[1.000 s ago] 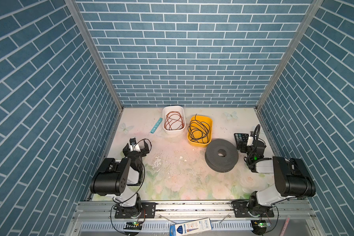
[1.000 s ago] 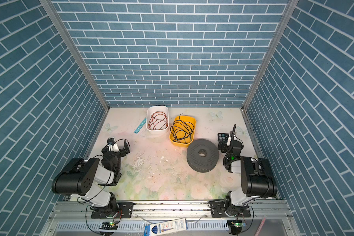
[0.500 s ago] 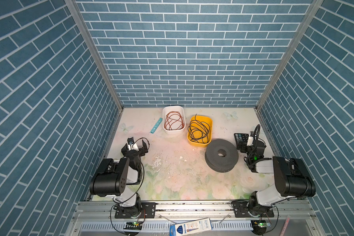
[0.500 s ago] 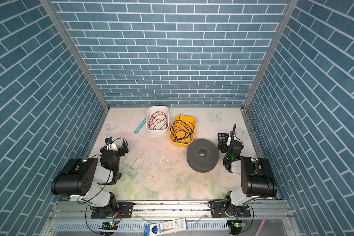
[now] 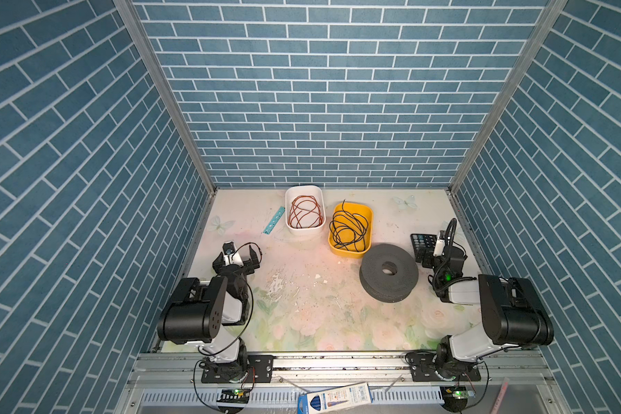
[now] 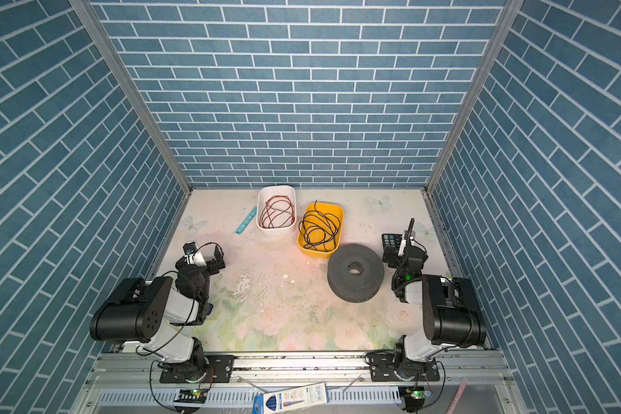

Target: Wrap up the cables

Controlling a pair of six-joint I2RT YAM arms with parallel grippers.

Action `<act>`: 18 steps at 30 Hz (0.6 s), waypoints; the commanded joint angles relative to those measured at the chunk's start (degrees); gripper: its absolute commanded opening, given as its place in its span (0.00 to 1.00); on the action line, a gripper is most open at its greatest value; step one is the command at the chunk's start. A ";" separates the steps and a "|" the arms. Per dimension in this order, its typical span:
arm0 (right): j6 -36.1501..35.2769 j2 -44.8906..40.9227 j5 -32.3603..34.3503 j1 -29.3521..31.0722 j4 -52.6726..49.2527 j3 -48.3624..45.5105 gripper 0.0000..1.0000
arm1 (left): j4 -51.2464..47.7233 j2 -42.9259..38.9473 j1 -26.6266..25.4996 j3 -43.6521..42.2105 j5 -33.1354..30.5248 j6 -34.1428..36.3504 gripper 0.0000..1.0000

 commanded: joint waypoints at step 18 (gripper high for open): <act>4.82 -12.00 9.71 0.79 -23.36 11.20 0.98 | -29.57 -16.70 -0.94 8.14 -3.65 0.50 1.00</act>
